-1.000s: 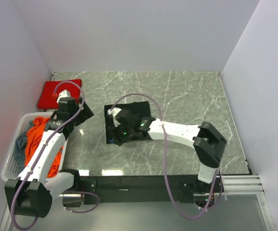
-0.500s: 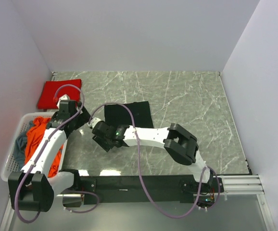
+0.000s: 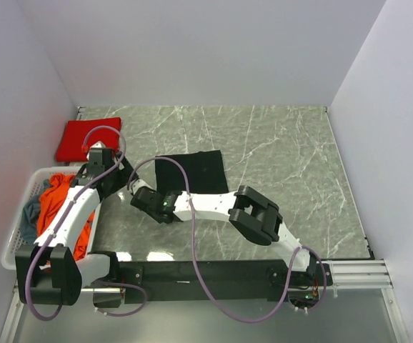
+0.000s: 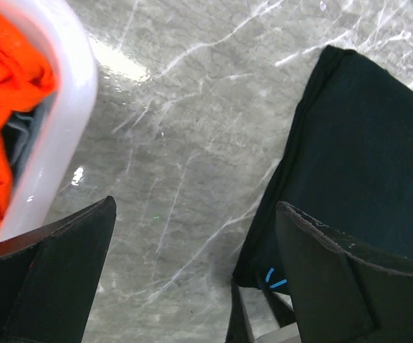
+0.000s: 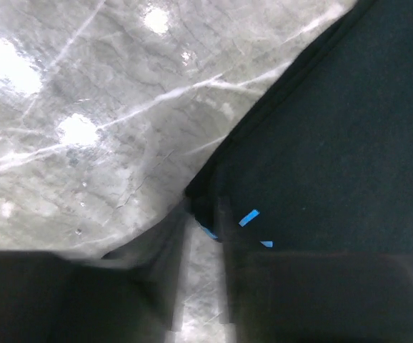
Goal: Fold and stack the t-shirts
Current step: Neatly place the folded tshirt to the corner
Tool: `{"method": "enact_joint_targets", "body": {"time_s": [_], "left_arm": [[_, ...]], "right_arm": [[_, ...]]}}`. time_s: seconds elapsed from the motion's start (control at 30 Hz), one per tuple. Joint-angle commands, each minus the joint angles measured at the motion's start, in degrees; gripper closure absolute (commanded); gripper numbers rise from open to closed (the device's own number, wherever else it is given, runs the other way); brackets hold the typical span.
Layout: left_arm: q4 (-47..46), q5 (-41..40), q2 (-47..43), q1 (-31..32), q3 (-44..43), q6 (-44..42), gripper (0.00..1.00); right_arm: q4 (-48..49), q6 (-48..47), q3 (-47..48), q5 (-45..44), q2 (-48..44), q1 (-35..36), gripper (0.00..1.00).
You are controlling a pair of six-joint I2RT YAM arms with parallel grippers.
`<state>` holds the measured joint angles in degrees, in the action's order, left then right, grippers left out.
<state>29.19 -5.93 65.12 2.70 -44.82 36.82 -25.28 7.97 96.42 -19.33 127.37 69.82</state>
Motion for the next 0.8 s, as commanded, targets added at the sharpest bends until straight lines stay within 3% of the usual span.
{"method": "enact_joint_targets", "body": {"time_s": [0.0, 0.07, 0.1, 0.17, 0.4, 0.57, 0.77], "left_arm": [[-1.33, 4.42, 1.32, -0.15, -0.8, -1.05, 0.0], [-2.82, 7.67, 2.02, -0.15, -0.45, -1.48, 0.01], [-3.34, 9.08, 2.2, -0.15, -0.27, -1.31, 0.0], [-4.49, 11.55, 2.29, -0.15, -0.18, -0.61, 0.01], [-8.53, 20.16, 5.62, -0.24, -1.32, 8.08, 0.0], [-8.8, 26.49, 9.67, -0.15, -2.03, 13.7, 0.01], [-11.96, 28.61, 11.87, 0.03, 0.17, 17.75, 0.01]], "right_arm": [[-1.09, 0.56, -0.79, -3.61, 1.48, 0.31, 0.79], [-0.13, 0.82, -2.02, -2.56, -0.27, -0.03, 0.98], [0.92, 1.52, -3.33, -1.16, -2.8, -0.38, 1.0], [3.81, 2.57, -6.4, 5.16, -6.07, -2.13, 1.0], [10.07, 6.53, -13.8, 10.63, -18.28, -5.92, 1.0], [13.14, 8.2, -17.31, 12.74, -21.11, -7.59, 1.0], [15.69, 9.79, -19.69, 15.55, -23.04, -9.0, 1.0]]}}
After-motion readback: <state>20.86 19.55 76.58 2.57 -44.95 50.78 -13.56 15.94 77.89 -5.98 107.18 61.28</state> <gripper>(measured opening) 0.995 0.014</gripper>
